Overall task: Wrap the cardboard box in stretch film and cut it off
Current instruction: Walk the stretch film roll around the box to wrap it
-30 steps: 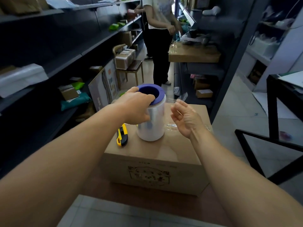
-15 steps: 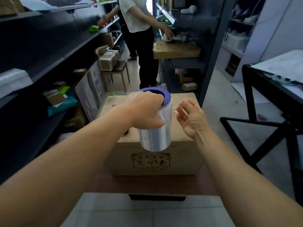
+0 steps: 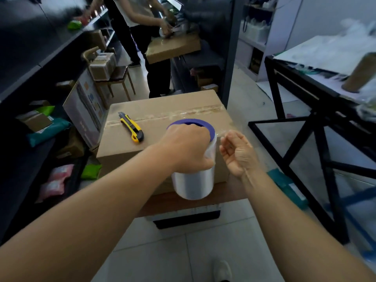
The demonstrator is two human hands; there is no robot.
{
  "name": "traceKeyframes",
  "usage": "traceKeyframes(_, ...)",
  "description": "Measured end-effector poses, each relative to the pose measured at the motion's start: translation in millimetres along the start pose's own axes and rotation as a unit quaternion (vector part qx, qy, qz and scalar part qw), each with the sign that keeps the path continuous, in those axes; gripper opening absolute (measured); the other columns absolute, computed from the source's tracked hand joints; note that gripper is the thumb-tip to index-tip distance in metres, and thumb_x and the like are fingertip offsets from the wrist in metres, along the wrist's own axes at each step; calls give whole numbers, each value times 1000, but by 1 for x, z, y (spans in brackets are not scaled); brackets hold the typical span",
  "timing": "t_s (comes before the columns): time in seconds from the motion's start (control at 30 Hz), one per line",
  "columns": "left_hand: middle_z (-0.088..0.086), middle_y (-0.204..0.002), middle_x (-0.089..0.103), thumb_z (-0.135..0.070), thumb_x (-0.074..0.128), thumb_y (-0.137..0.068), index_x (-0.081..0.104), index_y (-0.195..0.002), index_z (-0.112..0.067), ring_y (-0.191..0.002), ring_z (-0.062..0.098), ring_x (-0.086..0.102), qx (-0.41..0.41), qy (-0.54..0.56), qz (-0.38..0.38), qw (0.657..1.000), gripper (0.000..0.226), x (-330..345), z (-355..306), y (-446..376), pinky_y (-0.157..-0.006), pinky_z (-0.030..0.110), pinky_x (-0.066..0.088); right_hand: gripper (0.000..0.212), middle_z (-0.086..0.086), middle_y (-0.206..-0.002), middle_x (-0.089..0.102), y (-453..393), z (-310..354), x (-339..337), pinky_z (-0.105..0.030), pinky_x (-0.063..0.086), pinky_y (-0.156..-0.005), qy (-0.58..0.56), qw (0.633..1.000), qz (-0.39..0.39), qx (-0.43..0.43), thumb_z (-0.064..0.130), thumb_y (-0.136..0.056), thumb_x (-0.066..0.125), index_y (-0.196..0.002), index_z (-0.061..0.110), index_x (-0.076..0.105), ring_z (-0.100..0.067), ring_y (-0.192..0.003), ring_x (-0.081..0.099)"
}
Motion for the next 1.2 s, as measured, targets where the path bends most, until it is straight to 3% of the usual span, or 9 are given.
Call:
traceKeyframes(0.13, -3, -58, 45, -48, 57, -83, 44, -64, -16, -50, 13, 40, -10, 45, 22, 999, 39, 21, -25, -8, -46, 25, 32, 19, 7, -59, 68, 1, 2, -46, -22, 49, -61, -14, 999, -48, 4, 7, -92, 60, -79, 20, 57, -3, -54, 65)
traceKeyframes(0.3, -1, -59, 48, -50, 57, -84, 44, -61, -15, -53, 17, 46, -84, 65, 61, 992, 44, 50, -37, -31, -51, 29, 41, 19, 9, -59, 68, -16, 11, -99, -20, 49, -59, 4, 996, -91, 17, 8, -93, 59, -79, 21, 57, -2, -54, 64)
traceKeyframes(0.47, 0, -58, 48, -46, 56, -88, 44, -60, -15, -52, 17, 47, -151, 54, 108, 981, 44, 74, -49, -61, -44, 25, 35, 18, 6, -64, 66, -45, 15, -127, -22, 46, -62, 43, 992, -101, 56, 9, -91, 61, -80, 22, 59, -5, -62, 59)
traceKeyframes(0.63, 1, -58, 49, -48, 55, -90, 44, -59, -13, -49, 17, 46, -225, 53, 146, 962, 47, 98, -48, -79, -44, 26, 37, 18, 9, -59, 64, -77, 14, -138, -22, 42, -59, 89, 988, -91, 93, 11, -91, 62, -78, 23, 61, -6, -63, 54)
traceKeyframes(0.73, 1, -57, 48, -50, 55, -90, 43, -59, -13, -48, 17, 44, -253, 54, 162, 952, 49, 109, -46, -85, -47, 27, 38, 14, 4, -73, 61, -93, 8, -136, -22, 39, -57, 117, 983, -86, 111, 14, -91, 63, -80, 23, 61, -7, -66, 51)
traceKeyframes(0.93, 2, -61, 49, -51, 55, -89, 42, -62, -13, -51, 18, 46, -301, 67, 170, 936, 48, 124, -38, -96, -50, 29, 40, 8, 7, -81, 59, -116, 0, -124, -21, 36, -59, 170, 972, -76, 144, 25, -90, 65, -82, 25, 63, -7, -72, 46)
traceKeyframes(1.0, 2, -61, 49, -50, 56, -89, 41, -62, -14, -53, 19, 48, -314, 69, 169, 932, 48, 127, -36, -99, -51, 29, 40, 2, 8, -83, 61, -122, -2, -119, -22, 37, -61, 171, 972, -67, 148, 26, -91, 64, -90, 24, 63, -7, -74, 48)
traceKeyframes(1.1, 1, -60, 48, -51, 56, -89, 39, -61, -14, -53, 18, 47, -330, 68, 168, 926, 48, 130, -32, -101, -50, 29, 38, 15, 7, -83, 63, -126, -6, -111, -26, 40, -71, 168, 972, -48, 156, 25, -93, 61, -107, 19, 63, -8, -76, 52)
traceKeyframes(1.2, 1, -59, 49, -51, 55, -89, 39, -61, -14, -50, 17, 46, -341, 65, 167, 923, 49, 131, -29, -101, -46, 28, 35, 24, 6, -81, 60, -127, -8, -106, -17, 48, -54, 153, 973, -42, 171, 22, -96, 57, -119, 16, 59, -4, -69, 52)
Point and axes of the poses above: each hand's wrist, its own y-axis away from the middle knuckle, its own x-axis out of the palm, z = x × y, the point moved 10 cm from there along -y, towards the middle knuckle
